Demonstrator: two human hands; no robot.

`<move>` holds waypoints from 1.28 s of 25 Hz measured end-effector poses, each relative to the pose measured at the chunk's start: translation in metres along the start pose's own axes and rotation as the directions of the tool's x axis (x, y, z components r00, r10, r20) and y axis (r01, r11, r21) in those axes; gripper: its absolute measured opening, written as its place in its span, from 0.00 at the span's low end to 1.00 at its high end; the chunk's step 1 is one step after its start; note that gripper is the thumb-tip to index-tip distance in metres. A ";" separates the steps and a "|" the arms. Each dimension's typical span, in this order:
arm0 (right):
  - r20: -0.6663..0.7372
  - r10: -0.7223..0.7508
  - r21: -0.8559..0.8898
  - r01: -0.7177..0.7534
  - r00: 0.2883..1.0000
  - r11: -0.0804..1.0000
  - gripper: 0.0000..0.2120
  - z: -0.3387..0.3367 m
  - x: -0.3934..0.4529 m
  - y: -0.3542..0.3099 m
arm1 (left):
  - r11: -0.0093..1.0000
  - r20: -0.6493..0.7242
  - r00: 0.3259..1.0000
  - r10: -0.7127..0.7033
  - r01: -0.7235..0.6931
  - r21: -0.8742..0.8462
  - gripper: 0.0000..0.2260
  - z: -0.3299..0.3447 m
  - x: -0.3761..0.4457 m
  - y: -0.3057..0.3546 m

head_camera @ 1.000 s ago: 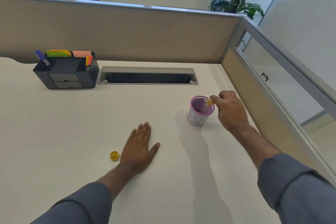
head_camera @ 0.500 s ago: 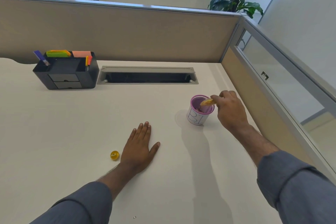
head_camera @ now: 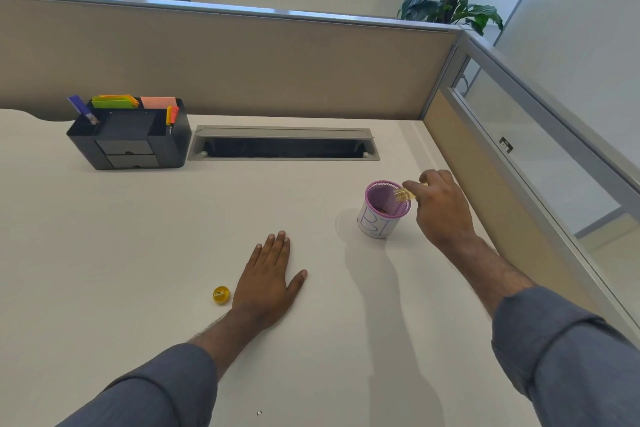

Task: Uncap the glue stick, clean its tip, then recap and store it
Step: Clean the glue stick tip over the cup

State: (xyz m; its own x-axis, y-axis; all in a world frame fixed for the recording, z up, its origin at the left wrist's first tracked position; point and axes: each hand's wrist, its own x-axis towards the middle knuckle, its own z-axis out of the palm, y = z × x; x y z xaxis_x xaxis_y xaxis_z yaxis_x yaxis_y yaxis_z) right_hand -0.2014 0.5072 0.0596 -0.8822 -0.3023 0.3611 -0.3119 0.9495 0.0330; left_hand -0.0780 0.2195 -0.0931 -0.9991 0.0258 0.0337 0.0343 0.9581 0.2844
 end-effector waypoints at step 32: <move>0.071 0.182 0.305 -0.195 0.981 0.932 0.14 -0.006 -0.008 -0.017 | 0.995 0.034 0.999 -0.015 0.018 -0.095 0.34 -0.023 0.006 -0.004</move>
State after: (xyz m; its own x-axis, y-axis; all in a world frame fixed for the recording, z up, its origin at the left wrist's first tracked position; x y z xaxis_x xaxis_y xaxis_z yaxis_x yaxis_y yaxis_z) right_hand -0.1876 0.4942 0.0615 -0.9470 -0.1299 0.2937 -0.2264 0.9186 -0.3238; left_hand -0.0837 0.2091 -0.0721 -0.9998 0.0206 -0.0029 0.0180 0.9270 0.3746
